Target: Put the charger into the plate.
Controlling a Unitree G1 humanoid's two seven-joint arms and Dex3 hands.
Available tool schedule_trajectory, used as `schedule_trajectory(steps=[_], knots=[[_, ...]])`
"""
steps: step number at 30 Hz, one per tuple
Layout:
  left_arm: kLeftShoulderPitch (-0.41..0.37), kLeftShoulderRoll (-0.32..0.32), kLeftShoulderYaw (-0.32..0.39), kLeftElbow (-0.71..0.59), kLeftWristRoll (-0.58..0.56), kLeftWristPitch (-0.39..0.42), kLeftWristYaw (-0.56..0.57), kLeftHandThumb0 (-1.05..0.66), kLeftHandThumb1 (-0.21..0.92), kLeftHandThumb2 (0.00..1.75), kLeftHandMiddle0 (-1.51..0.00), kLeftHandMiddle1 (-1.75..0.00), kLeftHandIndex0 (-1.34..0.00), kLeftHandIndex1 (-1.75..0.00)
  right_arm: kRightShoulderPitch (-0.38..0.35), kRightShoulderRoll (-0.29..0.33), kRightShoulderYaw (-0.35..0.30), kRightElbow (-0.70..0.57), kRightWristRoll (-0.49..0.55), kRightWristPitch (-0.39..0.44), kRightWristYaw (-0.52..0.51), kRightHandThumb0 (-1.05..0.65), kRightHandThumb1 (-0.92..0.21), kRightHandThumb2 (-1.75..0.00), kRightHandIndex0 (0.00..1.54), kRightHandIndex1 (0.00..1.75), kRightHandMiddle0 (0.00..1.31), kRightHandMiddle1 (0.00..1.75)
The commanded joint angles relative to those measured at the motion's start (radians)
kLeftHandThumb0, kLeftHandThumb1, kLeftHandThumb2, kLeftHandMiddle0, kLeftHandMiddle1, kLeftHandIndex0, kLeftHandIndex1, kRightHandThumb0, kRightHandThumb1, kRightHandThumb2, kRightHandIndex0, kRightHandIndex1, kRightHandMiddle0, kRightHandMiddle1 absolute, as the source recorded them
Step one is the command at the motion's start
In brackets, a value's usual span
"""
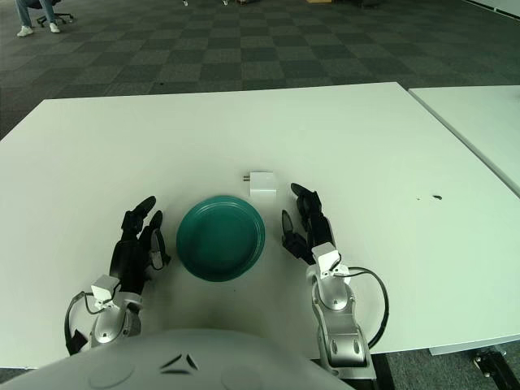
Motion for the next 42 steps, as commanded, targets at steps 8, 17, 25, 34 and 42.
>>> schedule_trajectory(steps=[8, 17, 25, 34, 42], knots=[[-0.009, 0.006, 0.003, 0.061, -0.008, 0.007, -0.015, -0.88, 0.92, 1.0, -0.38, -0.01, -0.01, -0.74, -0.266, -0.2, 0.022, 0.149, -0.305, -0.059, -0.102, -0.7, -0.92, -0.66, 0.35, 0.01, 0.0, 0.58], [-0.03, 0.005, 0.006, 0.1, -0.003, -0.017, -0.014, -0.91, 0.92, 0.99, -0.4, -0.02, -0.06, -0.78, -0.415, -0.278, 0.17, 0.215, -0.609, -0.071, -0.18, -0.72, -0.92, -0.58, 0.31, 0.0, 0.0, 0.62], [-0.034, 0.005, -0.002, 0.11, 0.012, -0.039, -0.01, -0.93, 0.92, 0.98, -0.42, -0.03, -0.08, -0.81, -0.5, -0.331, 0.259, 0.272, -0.708, -0.056, -0.059, -0.67, -0.92, -0.51, 0.29, 0.0, 0.0, 0.65], [-0.039, 0.001, -0.003, 0.12, 0.018, -0.049, -0.008, -0.93, 0.92, 0.98, -0.45, -0.03, -0.07, -0.82, -0.616, -0.369, 0.336, 0.463, -0.737, -0.126, 0.001, -0.66, -0.92, -0.48, 0.25, 0.0, 0.0, 0.6], [-0.043, -0.002, -0.001, 0.122, 0.022, -0.046, -0.004, -0.93, 0.92, 0.99, -0.45, -0.03, -0.06, -0.83, -0.662, -0.368, 0.367, 0.533, -0.732, -0.158, 0.002, -0.69, -0.92, -0.51, 0.25, 0.0, 0.0, 0.6]])
